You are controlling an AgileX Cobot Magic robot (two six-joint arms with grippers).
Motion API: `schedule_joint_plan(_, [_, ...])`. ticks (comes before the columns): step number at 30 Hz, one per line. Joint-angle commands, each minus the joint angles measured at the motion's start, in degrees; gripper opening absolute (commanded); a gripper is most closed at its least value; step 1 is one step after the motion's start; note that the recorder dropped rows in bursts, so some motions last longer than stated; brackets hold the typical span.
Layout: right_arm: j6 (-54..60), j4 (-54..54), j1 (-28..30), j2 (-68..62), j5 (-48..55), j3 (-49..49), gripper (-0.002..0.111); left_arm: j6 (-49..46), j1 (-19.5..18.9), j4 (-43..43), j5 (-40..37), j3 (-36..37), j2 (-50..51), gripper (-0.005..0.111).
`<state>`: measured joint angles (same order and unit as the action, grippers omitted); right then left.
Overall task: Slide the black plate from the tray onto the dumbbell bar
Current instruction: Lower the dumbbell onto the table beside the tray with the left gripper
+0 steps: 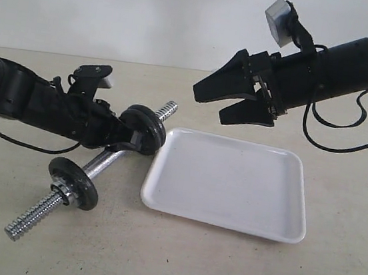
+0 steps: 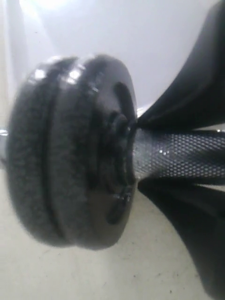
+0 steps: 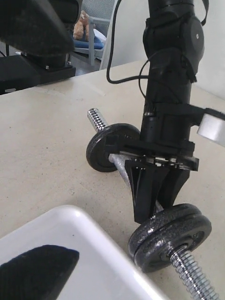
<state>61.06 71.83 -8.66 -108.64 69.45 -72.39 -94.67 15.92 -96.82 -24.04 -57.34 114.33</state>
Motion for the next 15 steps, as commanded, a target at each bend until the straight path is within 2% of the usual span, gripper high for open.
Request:
schedule_joint_plan(1, [0.58, -0.41, 0.14, 0.83, 0.52, -0.31, 0.104, -0.69, 0.16, -3.13, -4.79, -1.76, -2.57, 0.038])
schedule_joint_plan(15, [0.58, -0.41, 0.14, 0.83, 0.52, -0.31, 0.104, -0.03, 0.16, -3.13, -6.33, -1.76, -2.71, 0.038])
